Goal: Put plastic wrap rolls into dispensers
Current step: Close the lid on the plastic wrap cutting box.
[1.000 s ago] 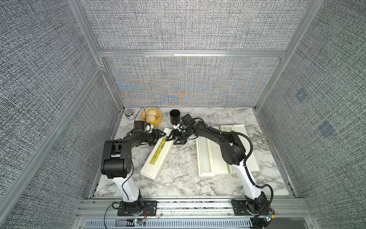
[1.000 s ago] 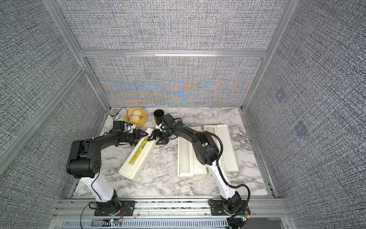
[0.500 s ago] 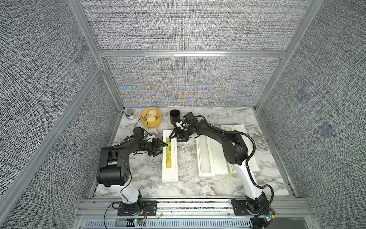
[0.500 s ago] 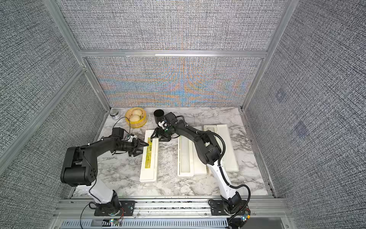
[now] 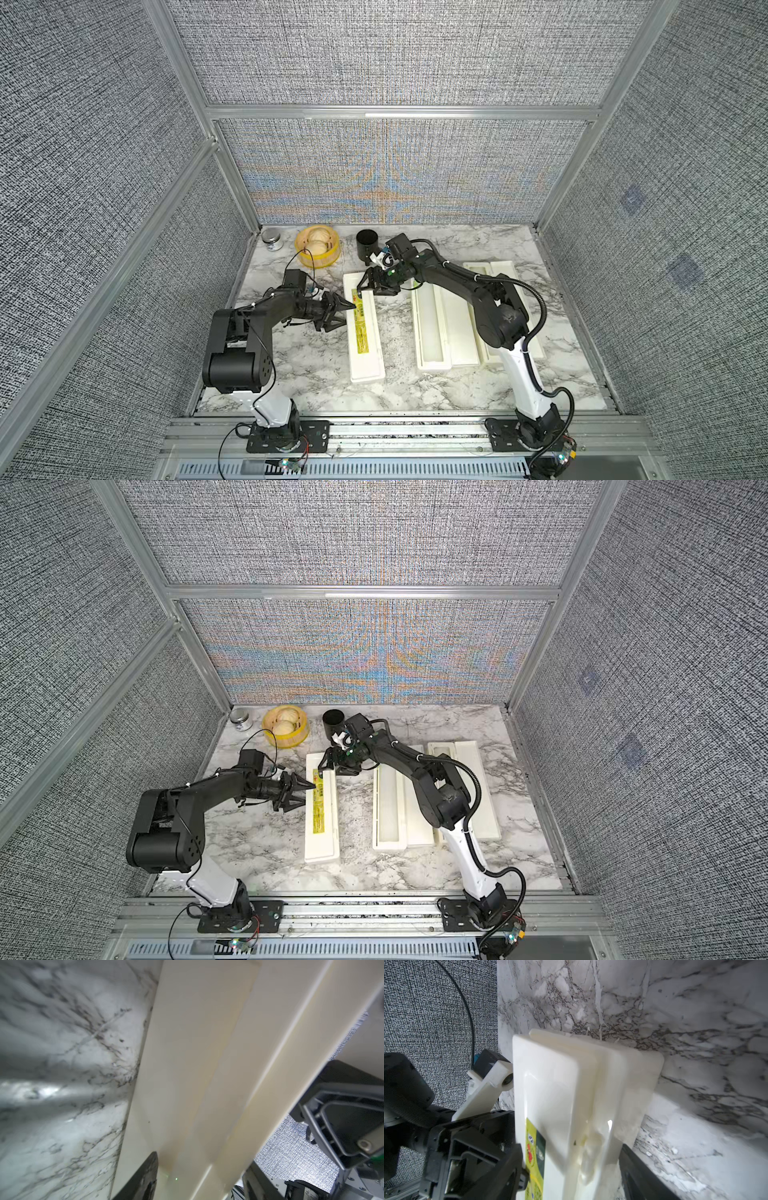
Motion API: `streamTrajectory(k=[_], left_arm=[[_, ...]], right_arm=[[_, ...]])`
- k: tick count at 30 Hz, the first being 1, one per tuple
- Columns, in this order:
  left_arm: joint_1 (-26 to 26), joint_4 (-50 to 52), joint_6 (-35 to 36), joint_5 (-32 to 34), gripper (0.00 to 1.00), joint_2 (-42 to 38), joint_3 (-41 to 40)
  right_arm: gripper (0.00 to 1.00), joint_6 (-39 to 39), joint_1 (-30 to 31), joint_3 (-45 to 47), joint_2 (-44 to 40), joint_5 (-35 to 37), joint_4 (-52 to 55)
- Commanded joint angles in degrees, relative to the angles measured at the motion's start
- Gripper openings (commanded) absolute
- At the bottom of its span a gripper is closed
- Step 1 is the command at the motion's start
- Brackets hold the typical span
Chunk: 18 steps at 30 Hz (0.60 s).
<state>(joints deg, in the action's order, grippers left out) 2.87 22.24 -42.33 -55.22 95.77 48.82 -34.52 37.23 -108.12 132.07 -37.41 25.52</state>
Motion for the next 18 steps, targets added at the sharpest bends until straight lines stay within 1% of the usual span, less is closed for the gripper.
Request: streamTrajectory(k=[1, 4, 6, 8, 11, 15, 18], left_arm=[[0.3, 2.0, -1.3, 3.1, 0.61, -0.4, -0.8], [0.1, 4.8, 0.8, 4.5, 0.61, -0.2, 0.6], [-0.2, 9.7, 4.4, 7.9, 0.61, 0.7, 3.9], [-0.5, 12.9, 6.6, 11.1, 0.61, 1.5, 6.7], [-1.0, 13.4, 7.6, 12.3, 0.62, 3.1, 10.0], [-1.0, 14.3, 9.5, 13.7, 0.62, 7.3, 13.9], [-1.0, 13.2, 9.4, 13.2, 0.60, 9.3, 14.4]], right_arm=[[0.75, 1.7, 0.1, -0.4, -0.7, 1.1, 2.3], [0.76, 4.1, 0.2, -0.2, -2.7, 5.4, 6.4], [0.77, 5.6, 0.5, 0.4, -4.4, 8.7, 9.0], [0.78, 6.5, 1.1, 1.3, -6.3, 11.5, 11.4], [0.79, 7.7, 2.7, 3.2, -8.5, 13.8, 14.7], [0.79, 8.3, 6.3, 5.7, -10.4, 18.0, 18.8], [0.79, 7.1, 8.4, 7.3, -10.9, 17.9, 18.8]])
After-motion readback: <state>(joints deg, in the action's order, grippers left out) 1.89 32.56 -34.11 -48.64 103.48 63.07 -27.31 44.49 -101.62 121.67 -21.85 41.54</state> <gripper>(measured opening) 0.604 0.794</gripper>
